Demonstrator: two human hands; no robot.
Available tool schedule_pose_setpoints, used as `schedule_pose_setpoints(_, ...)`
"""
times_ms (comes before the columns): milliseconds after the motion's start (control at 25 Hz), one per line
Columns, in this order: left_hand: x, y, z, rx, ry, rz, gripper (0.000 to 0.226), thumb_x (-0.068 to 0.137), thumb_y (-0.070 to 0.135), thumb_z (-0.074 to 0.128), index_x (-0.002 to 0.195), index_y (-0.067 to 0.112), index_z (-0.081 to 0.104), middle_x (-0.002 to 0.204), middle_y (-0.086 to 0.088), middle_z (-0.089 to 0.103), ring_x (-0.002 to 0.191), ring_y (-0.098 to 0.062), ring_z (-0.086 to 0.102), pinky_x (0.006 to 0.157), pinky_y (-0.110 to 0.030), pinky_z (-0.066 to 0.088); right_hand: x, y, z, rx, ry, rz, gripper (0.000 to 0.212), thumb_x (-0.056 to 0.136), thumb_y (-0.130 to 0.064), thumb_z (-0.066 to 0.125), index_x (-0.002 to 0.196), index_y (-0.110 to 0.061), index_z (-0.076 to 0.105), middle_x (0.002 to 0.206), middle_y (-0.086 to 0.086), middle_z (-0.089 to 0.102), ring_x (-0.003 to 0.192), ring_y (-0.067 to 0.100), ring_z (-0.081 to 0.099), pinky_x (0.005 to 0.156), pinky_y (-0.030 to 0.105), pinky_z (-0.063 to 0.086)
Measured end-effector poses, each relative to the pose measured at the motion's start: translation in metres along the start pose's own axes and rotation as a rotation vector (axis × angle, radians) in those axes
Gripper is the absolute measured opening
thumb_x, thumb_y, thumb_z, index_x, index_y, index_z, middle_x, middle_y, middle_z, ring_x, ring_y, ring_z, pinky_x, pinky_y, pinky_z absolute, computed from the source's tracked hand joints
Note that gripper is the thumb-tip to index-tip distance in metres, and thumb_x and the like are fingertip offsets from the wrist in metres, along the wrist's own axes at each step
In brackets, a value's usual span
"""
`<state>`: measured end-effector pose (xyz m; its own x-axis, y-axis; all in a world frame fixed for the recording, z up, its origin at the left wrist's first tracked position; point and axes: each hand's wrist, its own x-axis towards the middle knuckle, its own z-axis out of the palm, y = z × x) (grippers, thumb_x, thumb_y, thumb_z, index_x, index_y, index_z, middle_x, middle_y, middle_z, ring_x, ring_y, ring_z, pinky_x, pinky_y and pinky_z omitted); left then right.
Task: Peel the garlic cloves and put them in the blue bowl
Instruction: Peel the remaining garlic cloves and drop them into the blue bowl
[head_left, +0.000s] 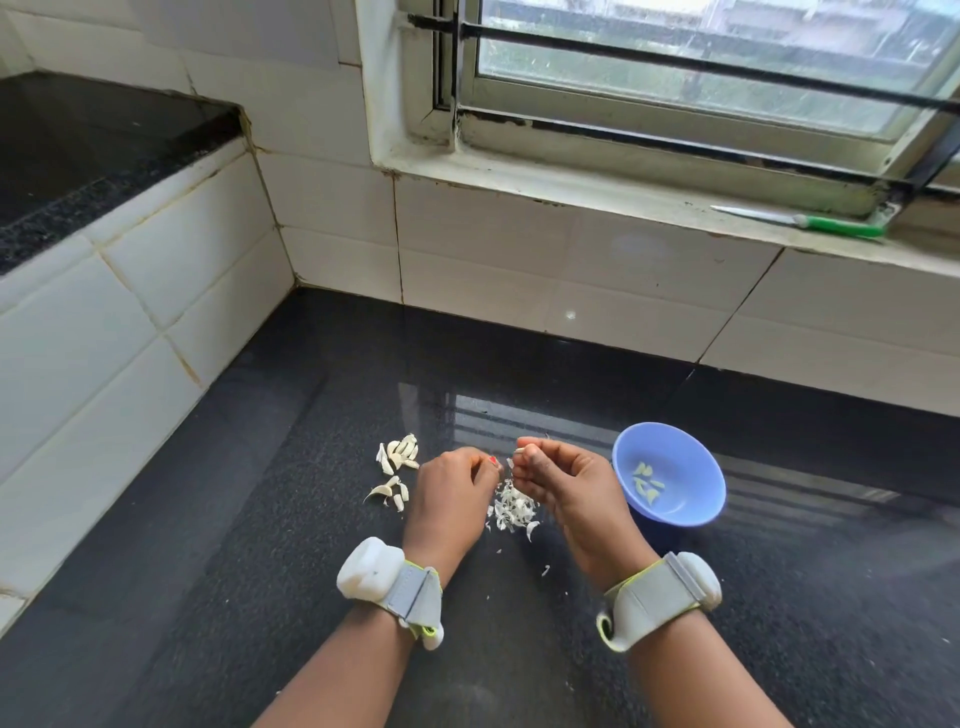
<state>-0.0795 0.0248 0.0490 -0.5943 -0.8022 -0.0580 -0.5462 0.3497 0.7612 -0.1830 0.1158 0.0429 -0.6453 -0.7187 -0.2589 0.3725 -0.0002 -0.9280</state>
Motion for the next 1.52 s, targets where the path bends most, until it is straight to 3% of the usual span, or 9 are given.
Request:
schedule_pose_setpoints(80, -0.001, -0.002, 0.005, 0.031, -0.035, 0.016, 0.030, 0.096, 0.030, 0.047, 0.088, 0.012, 0.070, 0.085, -0.004, 0.071, 0.083, -0.023, 0.063, 0.074, -0.035, 0.046, 0.000, -0.001, -0.005, 0.058, -0.019, 0.050, 0.013, 0.089, -0.003, 0.062, 0.099, -0.003, 0.070, 0.085, 0.011, 0.073, 0.077, 0.016, 0.069, 0.071, 0.024, 0.058)
schedule_pose_setpoints(240, -0.002, 0.000, 0.005, -0.125, 0.016, 0.010, 0.011, 0.086, 0.029, 0.067, 0.084, 0.019, 0.071, 0.075, 0.010, 0.068, 0.067, -0.001, 0.059, 0.059, -0.011, 0.042, -0.001, -0.002, -0.009, -0.139, -0.007, -0.032, 0.012, 0.087, -0.003, 0.066, 0.094, -0.011, 0.073, 0.081, 0.005, 0.075, 0.077, 0.013, 0.069, 0.069, 0.023, 0.055)
schedule_pose_setpoints(440, 0.001, 0.004, 0.006, -0.481, -0.068, -0.089, 0.009, 0.087, 0.021, 0.067, 0.086, 0.016, 0.075, 0.077, -0.001, 0.073, 0.070, -0.011, 0.067, 0.074, -0.031, 0.054, 0.000, -0.003, -0.011, -0.472, 0.036, -0.240, 0.020, 0.083, -0.004, 0.073, 0.085, -0.023, 0.076, 0.082, -0.003, 0.076, 0.080, 0.009, 0.071, 0.075, 0.024, 0.056)
schedule_pose_setpoints(560, 0.000, 0.004, 0.005, -0.526, -0.060, -0.120, 0.006, 0.084, 0.016, 0.070, 0.085, 0.013, 0.075, 0.077, -0.003, 0.074, 0.069, -0.011, 0.066, 0.074, -0.034, 0.055, 0.000, -0.003, -0.009, -0.570, 0.046, -0.291, 0.021, 0.081, -0.009, 0.076, 0.084, -0.030, 0.075, 0.082, -0.008, 0.076, 0.081, 0.008, 0.072, 0.079, 0.030, 0.059)
schedule_pose_setpoints(760, 0.001, 0.003, 0.005, -0.346, 0.050, -0.001, 0.006, 0.081, 0.023, 0.072, 0.082, 0.018, 0.075, 0.072, 0.007, 0.072, 0.069, -0.005, 0.067, 0.070, -0.031, 0.057, 0.001, 0.000, -0.009, -0.545, 0.077, -0.204, 0.004, 0.082, -0.023, 0.077, 0.086, -0.022, 0.077, 0.077, -0.003, 0.076, 0.075, 0.017, 0.072, 0.076, 0.041, 0.061)
schedule_pose_setpoints(1040, 0.000, 0.006, 0.004, -0.218, 0.122, 0.109, 0.008, 0.081, 0.023, 0.071, 0.084, 0.018, 0.075, 0.075, 0.005, 0.071, 0.069, -0.009, 0.065, 0.067, -0.033, 0.055, -0.001, -0.003, -0.003, -0.376, 0.019, -0.159, 0.005, 0.084, -0.019, 0.073, 0.084, -0.015, 0.076, 0.074, 0.005, 0.075, 0.070, 0.015, 0.070, 0.070, 0.029, 0.059)
schedule_pose_setpoints(1200, 0.000, 0.006, 0.006, -0.316, 0.114, 0.012, 0.005, 0.081, 0.021, 0.071, 0.081, 0.017, 0.075, 0.070, 0.006, 0.071, 0.066, -0.008, 0.066, 0.066, -0.031, 0.056, 0.002, 0.003, -0.002, -0.399, 0.049, -0.184, 0.004, 0.084, -0.019, 0.074, 0.082, -0.016, 0.076, 0.076, 0.005, 0.075, 0.072, 0.019, 0.071, 0.071, 0.035, 0.059)
schedule_pose_setpoints(1360, -0.001, 0.006, 0.005, -0.340, 0.104, -0.017, 0.007, 0.082, 0.021, 0.071, 0.082, 0.015, 0.075, 0.071, 0.005, 0.071, 0.063, -0.003, 0.064, 0.062, -0.021, 0.053, 0.002, 0.009, -0.002, -0.395, 0.103, -0.210, 0.003, 0.084, -0.019, 0.075, 0.085, -0.017, 0.076, 0.078, 0.004, 0.075, 0.077, 0.023, 0.072, 0.076, 0.042, 0.060)
schedule_pose_setpoints(1520, 0.000, 0.005, 0.005, -0.394, 0.070, -0.056, 0.007, 0.082, 0.020, 0.071, 0.082, 0.014, 0.075, 0.072, 0.002, 0.072, 0.065, -0.007, 0.066, 0.065, -0.025, 0.054, 0.000, 0.008, 0.000, -0.371, 0.120, -0.236, 0.006, 0.084, -0.015, 0.074, 0.086, -0.020, 0.074, 0.080, 0.004, 0.075, 0.079, 0.023, 0.073, 0.076, 0.042, 0.060)
